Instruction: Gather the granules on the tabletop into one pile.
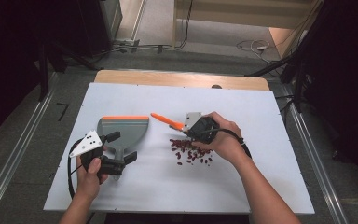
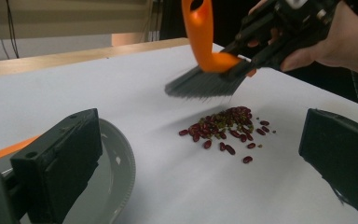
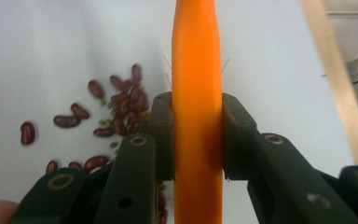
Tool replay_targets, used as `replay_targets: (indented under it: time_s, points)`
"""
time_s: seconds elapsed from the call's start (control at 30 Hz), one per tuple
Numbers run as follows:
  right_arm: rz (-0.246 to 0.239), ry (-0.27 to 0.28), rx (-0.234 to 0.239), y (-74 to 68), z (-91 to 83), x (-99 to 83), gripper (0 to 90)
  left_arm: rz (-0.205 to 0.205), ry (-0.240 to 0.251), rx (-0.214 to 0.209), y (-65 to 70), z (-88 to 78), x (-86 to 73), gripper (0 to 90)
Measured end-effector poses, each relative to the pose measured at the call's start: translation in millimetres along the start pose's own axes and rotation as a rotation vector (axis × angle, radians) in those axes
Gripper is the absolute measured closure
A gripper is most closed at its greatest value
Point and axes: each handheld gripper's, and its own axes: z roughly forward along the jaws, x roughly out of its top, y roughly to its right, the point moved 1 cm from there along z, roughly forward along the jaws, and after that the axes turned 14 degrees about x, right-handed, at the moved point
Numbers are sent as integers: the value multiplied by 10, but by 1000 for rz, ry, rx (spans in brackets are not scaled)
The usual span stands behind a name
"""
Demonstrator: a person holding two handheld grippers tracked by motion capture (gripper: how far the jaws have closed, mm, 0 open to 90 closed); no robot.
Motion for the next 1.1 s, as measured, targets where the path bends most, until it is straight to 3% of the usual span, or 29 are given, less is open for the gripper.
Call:
replay_targets:
  time_s: [0.13, 0.2, 0.3, 0.43, 0.63, 0.83, 0.97, 1.1]
  points:
    - [97, 68, 37, 9, -147, 69, 691, -3, 4, 7, -21, -19, 10, 0]
    - [191, 110, 90, -33, -185, 110, 691, -7, 9, 10, -37, -31, 15, 0]
    - [285, 151, 181, -105, -164, 174, 691, -10, 13, 17, -57, -47, 21, 0]
    - [335, 112, 254, -214, -58, 263, 691, -10, 16, 16, -68, -54, 21, 0]
    - [464, 93, 381, -299, 78, 324, 691, -13, 15, 16, -73, -49, 18, 0]
    - [625, 102, 532, -230, 285, 228, 691, -9, 12, 16, -72, -47, 16, 0]
    - [722, 108, 509, -111, 414, 134, 692, -10, 12, 13, -64, -37, 13, 0]
    - [774, 109, 489, -10, 478, 30, 690, -4, 4, 11, -57, -27, 6, 0]
